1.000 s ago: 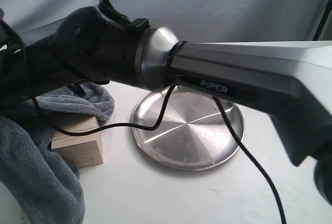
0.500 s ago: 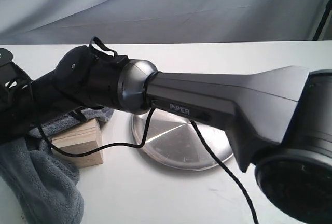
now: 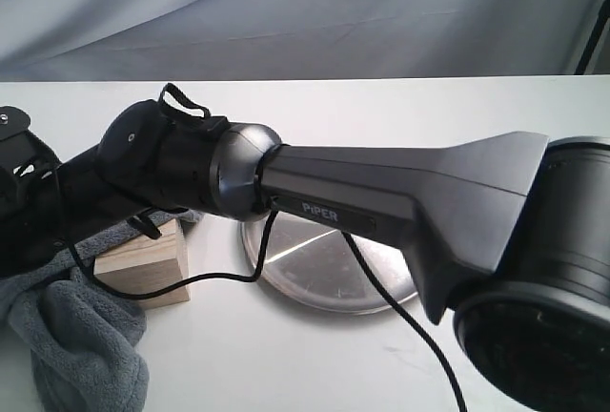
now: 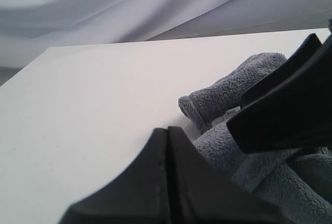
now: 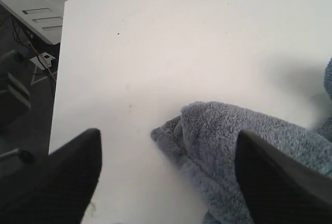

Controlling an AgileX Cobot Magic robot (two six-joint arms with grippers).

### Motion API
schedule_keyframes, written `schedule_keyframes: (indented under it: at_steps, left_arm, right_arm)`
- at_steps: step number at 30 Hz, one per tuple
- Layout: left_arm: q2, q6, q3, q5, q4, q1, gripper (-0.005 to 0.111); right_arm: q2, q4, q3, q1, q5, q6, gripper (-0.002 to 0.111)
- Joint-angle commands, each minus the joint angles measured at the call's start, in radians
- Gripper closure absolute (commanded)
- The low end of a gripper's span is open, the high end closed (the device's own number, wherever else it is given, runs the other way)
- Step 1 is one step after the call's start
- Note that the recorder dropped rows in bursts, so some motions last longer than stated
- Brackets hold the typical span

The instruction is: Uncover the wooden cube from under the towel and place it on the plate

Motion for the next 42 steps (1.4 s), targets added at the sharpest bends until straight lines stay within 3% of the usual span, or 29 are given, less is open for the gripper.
schedule_keyframes:
  at_steps: [1, 7, 12, 17, 20, 24, 28, 32, 37, 42]
  left_arm:
    - [-0.004, -0.002, 0.005, -0.006, -0.005, 0.001, 0.107]
    - [-0.004, -0.002, 0.005, -0.006, -0.005, 0.001, 0.107]
    - [-0.004, -0.002, 0.005, -0.006, -0.005, 0.001, 0.107]
    - [-0.004, -0.002, 0.005, -0.006, -0.005, 0.001, 0.107]
    - [-0.004, -0.002, 0.005, -0.006, -0.005, 0.001, 0.107]
    - [-0.004, -0.002, 0.005, -0.006, -0.005, 0.001, 0.107]
    - [-0.004, -0.002, 0.005, -0.006, -0.005, 0.001, 0.107]
    - [-0.004, -0.002, 0.005, -0.006, -0.005, 0.001, 0.107]
    - [-0.004, -0.002, 0.005, -0.006, -0.005, 0.001, 0.107]
    - [-0.004, -0.002, 0.005, -0.006, -0.005, 0.001, 0.107]
  right_arm:
    - [-0.019, -0.019, -0.005, -0.004, 0.003, 0.014, 0.029]
    - [-0.058, -0.169, -0.011, -0.021, 0.018, 0.111, 0.028]
    - [-0.112, -0.439, -0.011, -0.063, 0.005, 0.451, 0.033]
    - [-0.149, -0.804, -0.011, -0.118, 0.106, 0.816, 0.054]
    - [-0.151, -0.922, -0.011, -0.163, 0.212, 0.961, 0.068]
    - [-0.138, -0.894, -0.011, -0.23, 0.312, 1.07, 0.076]
    - [-0.111, -0.699, -0.011, -0.319, 0.314, 1.104, 0.076]
    - [-0.076, -0.567, -0.011, -0.38, 0.328, 1.095, 0.064]
    - [-0.022, -0.461, -0.011, -0.38, 0.305, 1.029, 0.048]
    - [0.035, -0.337, -0.011, -0.378, 0.246, 0.995, 0.046]
